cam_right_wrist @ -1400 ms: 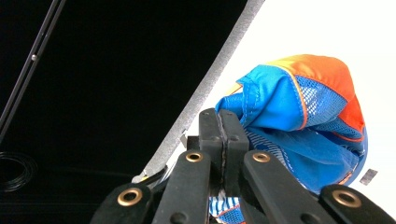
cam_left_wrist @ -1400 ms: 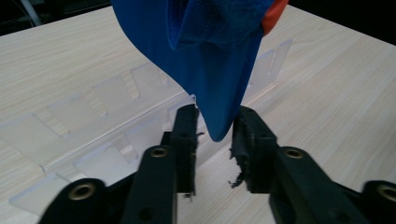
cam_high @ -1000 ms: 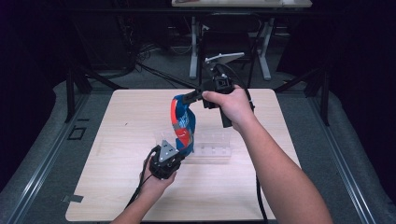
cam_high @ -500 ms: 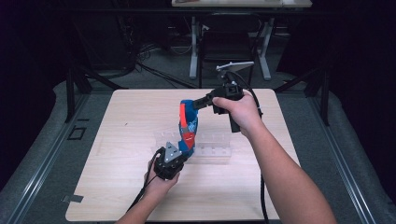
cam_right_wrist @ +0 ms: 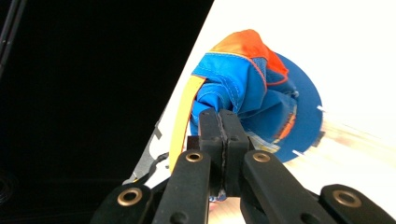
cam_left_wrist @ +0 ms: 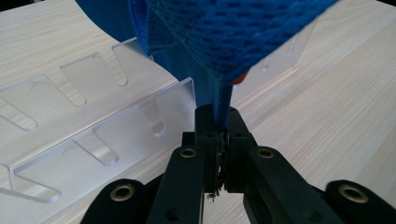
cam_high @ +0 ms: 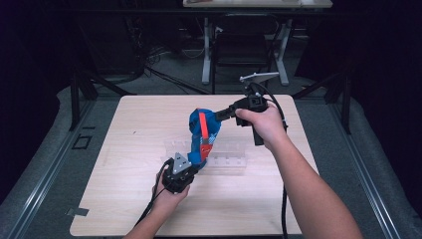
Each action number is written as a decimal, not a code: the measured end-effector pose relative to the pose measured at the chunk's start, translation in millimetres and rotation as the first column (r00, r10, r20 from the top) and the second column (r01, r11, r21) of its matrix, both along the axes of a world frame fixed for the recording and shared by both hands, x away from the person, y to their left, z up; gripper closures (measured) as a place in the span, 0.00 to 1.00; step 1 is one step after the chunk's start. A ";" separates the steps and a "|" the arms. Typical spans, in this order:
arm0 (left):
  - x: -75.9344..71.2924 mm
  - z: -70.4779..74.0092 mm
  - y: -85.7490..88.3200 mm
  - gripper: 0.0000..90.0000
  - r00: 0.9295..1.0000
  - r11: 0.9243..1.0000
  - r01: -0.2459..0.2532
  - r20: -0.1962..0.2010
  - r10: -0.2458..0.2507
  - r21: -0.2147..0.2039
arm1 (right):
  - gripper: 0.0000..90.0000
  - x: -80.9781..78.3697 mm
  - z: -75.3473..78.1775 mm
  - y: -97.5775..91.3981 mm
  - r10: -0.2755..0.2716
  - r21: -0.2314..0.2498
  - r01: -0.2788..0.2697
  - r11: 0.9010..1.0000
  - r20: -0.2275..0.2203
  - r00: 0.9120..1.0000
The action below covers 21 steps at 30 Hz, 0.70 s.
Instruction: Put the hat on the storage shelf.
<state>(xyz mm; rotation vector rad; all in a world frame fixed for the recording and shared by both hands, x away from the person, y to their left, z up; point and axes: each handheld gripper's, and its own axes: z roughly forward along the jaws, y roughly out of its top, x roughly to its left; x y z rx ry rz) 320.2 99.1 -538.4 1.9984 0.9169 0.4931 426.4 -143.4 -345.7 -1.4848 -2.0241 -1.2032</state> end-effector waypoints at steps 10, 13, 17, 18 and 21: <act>0.6 0.1 1.7 0.97 1.000 1.000 -0.004 -0.005 0.004 -0.007 | 1.00 0.0 -10.4 -13.4 -0.040 -0.060 0.039 0.997 -0.009 0.999; 0.6 0.1 2.5 0.96 1.000 1.000 -0.007 -0.006 0.007 -0.007 | 1.00 0.0 -14.1 -18.1 -0.051 -0.071 0.050 0.996 -0.012 0.999; 0.5 -0.3 3.0 0.96 1.000 1.000 -0.009 -0.005 0.009 -0.008 | 1.00 -0.5 -21.9 -24.2 -0.072 -0.085 0.070 0.994 -0.023 0.997; 0.4 -0.3 3.1 0.96 1.000 1.000 -0.009 -0.006 0.009 -0.008 | 1.00 -0.4 -23.4 -25.9 -0.066 -0.095 0.063 0.994 -0.024 0.998; 0.2 -0.4 3.3 0.95 1.000 1.000 -0.007 -0.006 0.007 -0.004 | 1.00 -0.6 -29.8 -30.1 -0.083 -0.110 0.080 0.991 -0.030 0.996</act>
